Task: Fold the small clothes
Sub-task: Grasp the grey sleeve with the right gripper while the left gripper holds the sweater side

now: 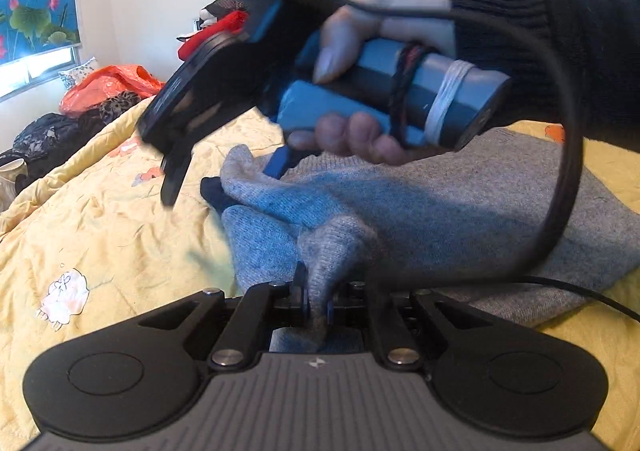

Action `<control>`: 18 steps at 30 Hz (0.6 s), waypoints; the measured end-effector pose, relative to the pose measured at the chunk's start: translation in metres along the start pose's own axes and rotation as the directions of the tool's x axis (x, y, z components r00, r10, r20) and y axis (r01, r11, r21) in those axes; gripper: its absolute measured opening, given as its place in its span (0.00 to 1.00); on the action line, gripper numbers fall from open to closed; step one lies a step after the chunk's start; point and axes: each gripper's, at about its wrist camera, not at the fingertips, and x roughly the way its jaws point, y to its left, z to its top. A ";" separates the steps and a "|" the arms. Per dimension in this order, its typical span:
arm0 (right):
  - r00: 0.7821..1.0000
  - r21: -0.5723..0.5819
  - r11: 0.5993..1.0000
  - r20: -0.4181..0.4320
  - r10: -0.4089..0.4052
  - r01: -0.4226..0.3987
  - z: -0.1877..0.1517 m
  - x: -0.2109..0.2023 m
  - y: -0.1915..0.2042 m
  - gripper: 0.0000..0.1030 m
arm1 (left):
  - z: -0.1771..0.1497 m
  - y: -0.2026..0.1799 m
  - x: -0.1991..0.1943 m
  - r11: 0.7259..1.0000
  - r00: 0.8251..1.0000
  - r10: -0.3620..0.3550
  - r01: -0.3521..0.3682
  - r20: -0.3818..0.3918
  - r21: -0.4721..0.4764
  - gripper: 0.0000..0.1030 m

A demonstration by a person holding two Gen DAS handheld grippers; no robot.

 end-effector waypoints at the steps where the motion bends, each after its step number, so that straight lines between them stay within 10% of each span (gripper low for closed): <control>1: 1.000 -0.035 0.999 -0.004 -0.026 0.026 -0.001 0.003 0.006 0.87 | 0.000 -0.001 0.000 1.000 1.000 0.000 0.000 0.002 0.002 0.07; 6: 0.975 -0.254 0.942 0.044 -0.216 0.220 -0.011 0.009 0.028 0.33 | 0.001 -0.003 0.000 1.000 1.000 0.006 -0.006 -0.001 0.012 0.07; 13: 0.990 -0.196 0.975 0.116 -0.080 0.102 -0.026 -0.040 -0.008 0.24 | 0.027 -0.030 -0.013 0.995 0.995 -0.084 0.082 0.045 0.052 0.07; 18: 0.971 -0.137 0.983 0.221 -0.090 0.122 -0.056 -0.129 -0.051 0.24 | 0.052 -0.091 -0.019 0.956 0.956 -0.276 0.262 0.098 0.135 0.07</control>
